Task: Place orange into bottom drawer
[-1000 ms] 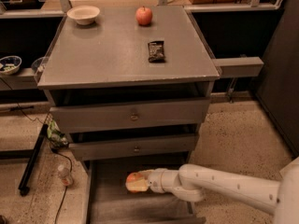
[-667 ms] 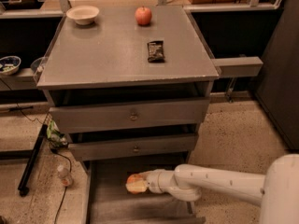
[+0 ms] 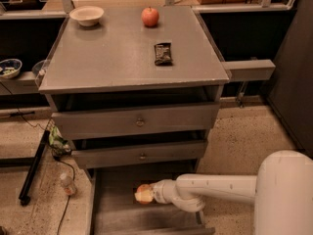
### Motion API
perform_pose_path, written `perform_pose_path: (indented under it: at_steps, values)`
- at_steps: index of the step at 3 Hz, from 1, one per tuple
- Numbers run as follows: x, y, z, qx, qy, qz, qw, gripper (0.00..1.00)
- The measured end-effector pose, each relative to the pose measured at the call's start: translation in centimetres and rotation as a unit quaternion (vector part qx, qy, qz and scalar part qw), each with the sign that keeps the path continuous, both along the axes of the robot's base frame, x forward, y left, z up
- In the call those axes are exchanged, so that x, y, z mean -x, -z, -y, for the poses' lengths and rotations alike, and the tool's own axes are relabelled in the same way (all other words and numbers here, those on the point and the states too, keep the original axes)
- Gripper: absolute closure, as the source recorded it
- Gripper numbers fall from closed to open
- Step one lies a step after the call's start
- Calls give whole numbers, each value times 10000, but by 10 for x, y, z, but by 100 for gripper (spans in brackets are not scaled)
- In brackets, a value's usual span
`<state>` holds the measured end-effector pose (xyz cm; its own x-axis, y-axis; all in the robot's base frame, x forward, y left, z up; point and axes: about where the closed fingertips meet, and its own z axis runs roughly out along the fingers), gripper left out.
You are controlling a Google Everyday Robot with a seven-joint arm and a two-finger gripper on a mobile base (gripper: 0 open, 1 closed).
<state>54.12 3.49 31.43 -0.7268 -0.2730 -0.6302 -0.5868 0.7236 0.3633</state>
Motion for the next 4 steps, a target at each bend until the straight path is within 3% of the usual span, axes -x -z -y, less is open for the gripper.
perform_pose_path:
  at_steps: [2,4]
  values:
    - [4,15,-5,161,-67,-145,9997,100]
    - [8,63,-5,651,-52,-625,9959,100]
